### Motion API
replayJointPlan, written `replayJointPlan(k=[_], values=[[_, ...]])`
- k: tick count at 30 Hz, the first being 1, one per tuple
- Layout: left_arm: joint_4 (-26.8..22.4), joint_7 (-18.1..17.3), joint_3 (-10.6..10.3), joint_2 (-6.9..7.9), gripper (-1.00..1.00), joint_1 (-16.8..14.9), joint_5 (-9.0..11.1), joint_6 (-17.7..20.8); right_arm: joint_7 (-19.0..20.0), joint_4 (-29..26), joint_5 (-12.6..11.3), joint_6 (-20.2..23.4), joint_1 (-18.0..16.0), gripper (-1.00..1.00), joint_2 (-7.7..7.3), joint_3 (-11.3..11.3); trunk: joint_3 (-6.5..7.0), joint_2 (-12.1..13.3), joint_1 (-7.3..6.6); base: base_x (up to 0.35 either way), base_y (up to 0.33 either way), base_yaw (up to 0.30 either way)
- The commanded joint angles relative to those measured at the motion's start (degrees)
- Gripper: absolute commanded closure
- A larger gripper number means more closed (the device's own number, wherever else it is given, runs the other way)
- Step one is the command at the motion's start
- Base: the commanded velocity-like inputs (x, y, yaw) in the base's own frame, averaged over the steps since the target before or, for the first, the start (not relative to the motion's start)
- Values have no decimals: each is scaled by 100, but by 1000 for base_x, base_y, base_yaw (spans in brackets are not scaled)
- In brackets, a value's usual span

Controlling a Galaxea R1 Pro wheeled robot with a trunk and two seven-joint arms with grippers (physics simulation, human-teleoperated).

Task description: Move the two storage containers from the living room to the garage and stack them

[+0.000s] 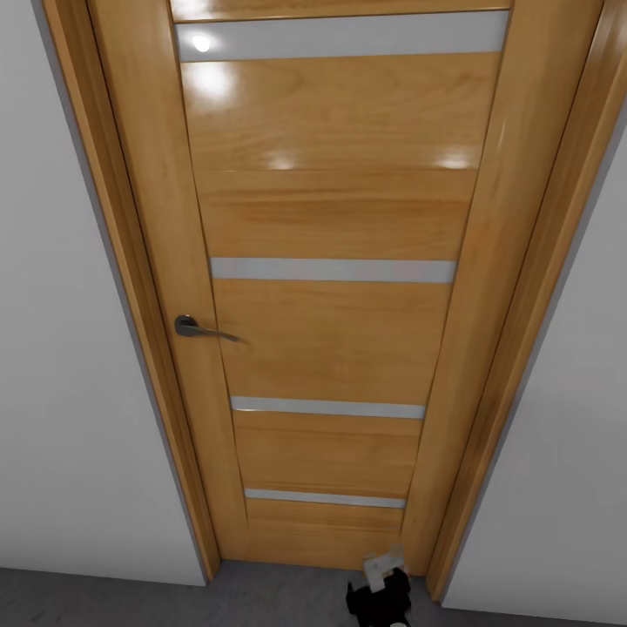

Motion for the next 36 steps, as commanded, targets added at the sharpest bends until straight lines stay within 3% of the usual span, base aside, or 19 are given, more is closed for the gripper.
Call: replayJointPlan(k=[1, 6, 10, 18, 23, 28, 32, 36], values=[[-1, -3, 15, -1, -100, -2, 51, -13, -67, -20, 85, 110, -92, -100, 0, 45, -7, -3, 0, 0, 0, 0], [-2, -3, 12, -1, -100, -2, 51, -13, -161, -57, 103, 488, -656, -100, 0, 176, -7, -3, 0, 0, 0, 0], [0, -3, 14, -3, -100, -2, 51, -13, -132, -65, -91, 854, -1097, -100, 0, 222, -7, -3, 0, 0, 0, 0], [-4, 4, 18, -9, -100, -2, 51, -13, -117, -115, -154, 979, -1361, -100, 0, 255, -7, -3, 0, 0, 0, 0], [-5, 5, 16, -9, -100, -2, 51, -13, -128, -206, -161, 860, -1410, -100, 0, 536, -7, -3, 0, 0, 0, 0], [-6, 2, 17, -10, -100, -2, 45, -36, -124, -178, -234, 730, -2052, -100, 0, 703, -7, -3, 0, 0, 0, 0], [-7, -34, 7, 5, -100, -2, 30, -51, -62, -154, -442, 685, -2581, -100, 0, 979, -7, -3, 0, 0, 0, 0], [-6, -30, 4, -4, -100, -2, 29, -55, -12, -143, -868, 639, -2951, -100, 0, 1453, -7, -3, 0, 0, 0, 0]])
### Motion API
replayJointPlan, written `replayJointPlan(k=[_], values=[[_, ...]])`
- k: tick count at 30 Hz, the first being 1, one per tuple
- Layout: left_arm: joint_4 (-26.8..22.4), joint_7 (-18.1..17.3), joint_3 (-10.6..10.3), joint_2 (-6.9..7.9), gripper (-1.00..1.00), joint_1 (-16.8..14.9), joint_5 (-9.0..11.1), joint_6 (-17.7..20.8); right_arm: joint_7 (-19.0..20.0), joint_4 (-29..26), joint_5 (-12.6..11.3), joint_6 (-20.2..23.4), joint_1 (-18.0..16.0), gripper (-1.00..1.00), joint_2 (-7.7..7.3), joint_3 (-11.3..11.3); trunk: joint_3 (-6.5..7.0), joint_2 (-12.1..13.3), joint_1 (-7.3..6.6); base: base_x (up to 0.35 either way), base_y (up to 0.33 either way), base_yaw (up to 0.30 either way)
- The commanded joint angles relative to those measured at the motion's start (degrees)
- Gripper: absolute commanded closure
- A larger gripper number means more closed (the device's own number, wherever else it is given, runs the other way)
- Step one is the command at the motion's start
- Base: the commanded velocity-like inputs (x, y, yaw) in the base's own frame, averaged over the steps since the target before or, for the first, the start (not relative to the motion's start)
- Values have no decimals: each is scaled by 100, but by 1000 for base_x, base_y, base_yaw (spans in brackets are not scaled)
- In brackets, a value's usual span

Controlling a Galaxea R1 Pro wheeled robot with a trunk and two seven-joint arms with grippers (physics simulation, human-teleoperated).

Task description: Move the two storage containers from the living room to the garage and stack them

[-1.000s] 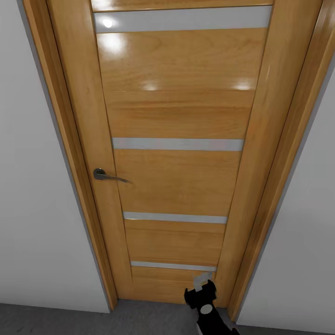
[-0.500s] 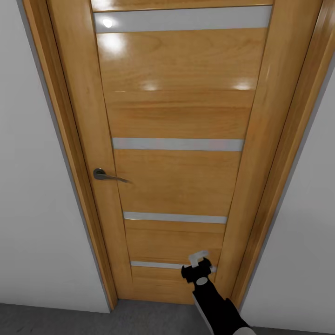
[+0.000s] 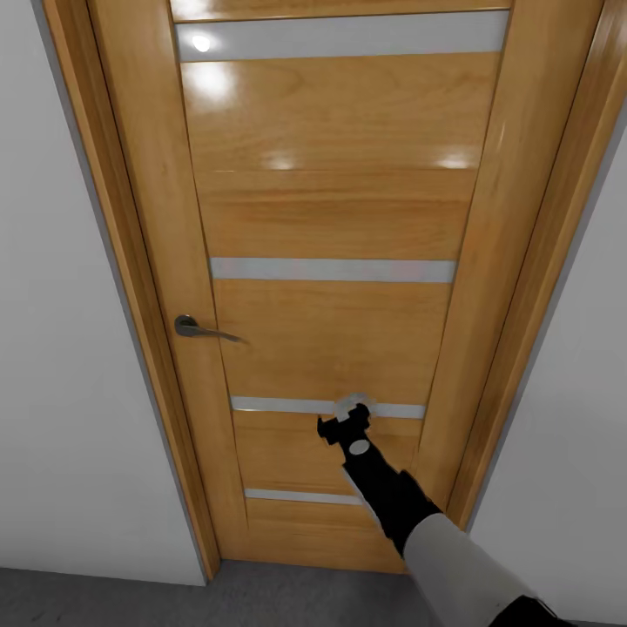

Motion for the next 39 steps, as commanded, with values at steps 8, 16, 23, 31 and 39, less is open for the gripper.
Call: replayJointPlan(k=[8, 16, 23, 31, 39], values=[[-5, 14, 9, -12, -100, -1, 10, -13, -8, -36, -404, -139, -467, -100, 0, 951, -6, -3, 0, 0, 0, 0], [-4, 14, 12, -15, -100, -1, 12, -6, -6, 872, -671, -717, -1144, -100, 0, 1099, -6, -3, 0, 8, 0, 0], [0, -2, -14, -15, -100, -1, -39, 36, -13, 1146, -692, -940, -1262, -100, 0, 1105, -6, -3, 0, 300, 0, 0], [0, -2, -15, -15, -100, -1, -40, 27, -14, 1169, -689, -946, -1263, -100, 0, 1131, -6, -3, 0, 320, 0, 0], [0, -2, -22, -15, -100, -1, -40, 21, -18, 1169, -665, -910, -1263, -100, 0, 1140, -6, -3, 0, 321, 0, 0]])
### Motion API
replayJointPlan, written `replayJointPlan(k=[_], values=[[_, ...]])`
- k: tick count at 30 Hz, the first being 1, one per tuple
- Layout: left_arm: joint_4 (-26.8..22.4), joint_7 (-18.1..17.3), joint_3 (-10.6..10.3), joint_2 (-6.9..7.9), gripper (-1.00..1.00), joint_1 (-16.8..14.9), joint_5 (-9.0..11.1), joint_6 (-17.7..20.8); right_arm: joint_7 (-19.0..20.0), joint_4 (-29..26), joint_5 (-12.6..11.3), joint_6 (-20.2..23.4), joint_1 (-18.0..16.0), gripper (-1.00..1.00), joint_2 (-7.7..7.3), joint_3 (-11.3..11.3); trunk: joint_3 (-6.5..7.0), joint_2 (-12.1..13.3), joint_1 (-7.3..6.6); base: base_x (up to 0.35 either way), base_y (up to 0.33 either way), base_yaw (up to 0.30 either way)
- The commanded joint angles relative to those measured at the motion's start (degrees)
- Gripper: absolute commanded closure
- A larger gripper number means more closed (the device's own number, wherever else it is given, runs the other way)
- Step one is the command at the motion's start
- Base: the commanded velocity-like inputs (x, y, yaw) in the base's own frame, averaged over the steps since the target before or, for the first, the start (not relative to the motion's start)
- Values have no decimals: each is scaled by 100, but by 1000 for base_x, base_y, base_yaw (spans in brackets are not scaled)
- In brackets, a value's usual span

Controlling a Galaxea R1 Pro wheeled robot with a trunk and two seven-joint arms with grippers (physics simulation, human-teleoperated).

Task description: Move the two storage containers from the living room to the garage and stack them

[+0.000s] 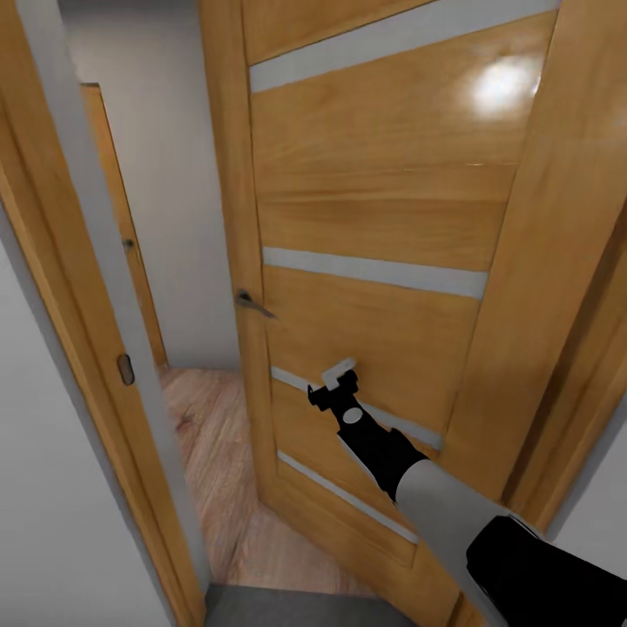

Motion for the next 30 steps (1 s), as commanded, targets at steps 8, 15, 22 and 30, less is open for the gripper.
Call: replayJointPlan(k=[8, 15, 22, 30], values=[[1, 0, 8, -1, -100, -1, 47, -16, -151, -18, 64, 143, -11, -100, 0, 40, -5, -2, 3, 321, 0, 0], [1, 0, 13, -1, -100, -1, 47, -32, -870, -4, 67, 480, -11, -100, 0, 40, -5, -2, 3, 321, 0, 0], [1, 1, 14, -1, -100, -1, 46, -33, -1105, 209, 57, 598, -197, -100, 0, 26, -5, -2, 3, 298, 0, 0], [1, -1, 16, -1, -100, -1, 45, -33, -1153, 767, 21, 485, -524, -100, 0, -33, -5, -2, 3, 50, 0, 0]])
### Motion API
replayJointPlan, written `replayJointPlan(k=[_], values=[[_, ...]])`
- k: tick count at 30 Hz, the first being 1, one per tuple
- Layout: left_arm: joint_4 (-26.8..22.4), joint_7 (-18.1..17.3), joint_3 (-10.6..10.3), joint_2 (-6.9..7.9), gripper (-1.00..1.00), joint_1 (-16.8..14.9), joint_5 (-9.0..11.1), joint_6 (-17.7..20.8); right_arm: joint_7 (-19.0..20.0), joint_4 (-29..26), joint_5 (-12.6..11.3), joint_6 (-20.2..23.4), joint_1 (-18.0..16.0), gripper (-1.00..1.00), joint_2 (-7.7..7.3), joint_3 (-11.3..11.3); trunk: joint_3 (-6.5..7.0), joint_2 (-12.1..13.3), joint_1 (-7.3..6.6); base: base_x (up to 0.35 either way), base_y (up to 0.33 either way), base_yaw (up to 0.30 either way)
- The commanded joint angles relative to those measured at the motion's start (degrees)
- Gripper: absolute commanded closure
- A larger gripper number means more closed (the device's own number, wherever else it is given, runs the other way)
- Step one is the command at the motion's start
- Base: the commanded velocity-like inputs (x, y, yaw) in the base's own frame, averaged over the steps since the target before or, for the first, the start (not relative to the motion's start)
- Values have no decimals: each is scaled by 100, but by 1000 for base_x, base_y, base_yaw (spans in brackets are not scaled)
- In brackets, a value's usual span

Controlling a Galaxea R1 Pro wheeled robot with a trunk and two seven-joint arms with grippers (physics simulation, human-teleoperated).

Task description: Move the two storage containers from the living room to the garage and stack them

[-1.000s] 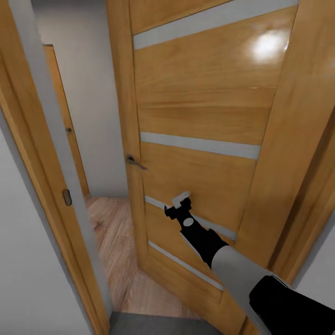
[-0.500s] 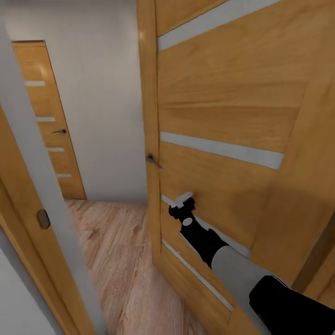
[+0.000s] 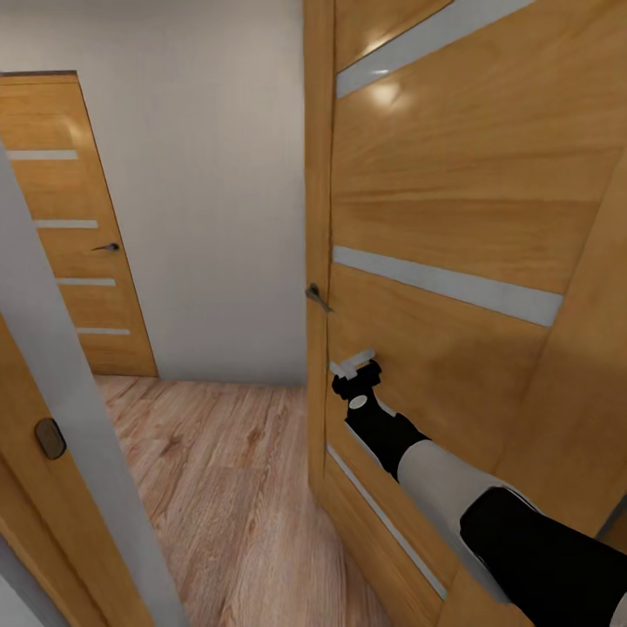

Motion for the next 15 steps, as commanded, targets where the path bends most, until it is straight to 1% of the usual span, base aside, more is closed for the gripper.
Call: replayJointPlan(k=[1, 7, 12, 15], values=[[0, 0, 11, -1, -100, 0, 47, -16, -65, -8, 31, 31, -13, -100, 0, 23, -5, -3, 0, 6, 0, 0], [0, -1, 11, -1, -100, 0, 48, -22, -56, -38, 27, -321, -24, -100, 0, 23, -5, -3, 0, 2, 0, 0], [0, -2, 11, -1, -100, 0, 46, -23, 10, -52, 14, -321, 3, -100, 0, 34, -5, -3, 0, 0, 0, 0], [0, -2, 11, -2, -100, 0, 44, -23, 91, -110, 16, -396, 9, -100, 0, 65, -5, -3, 0, 0, 0, 0]])
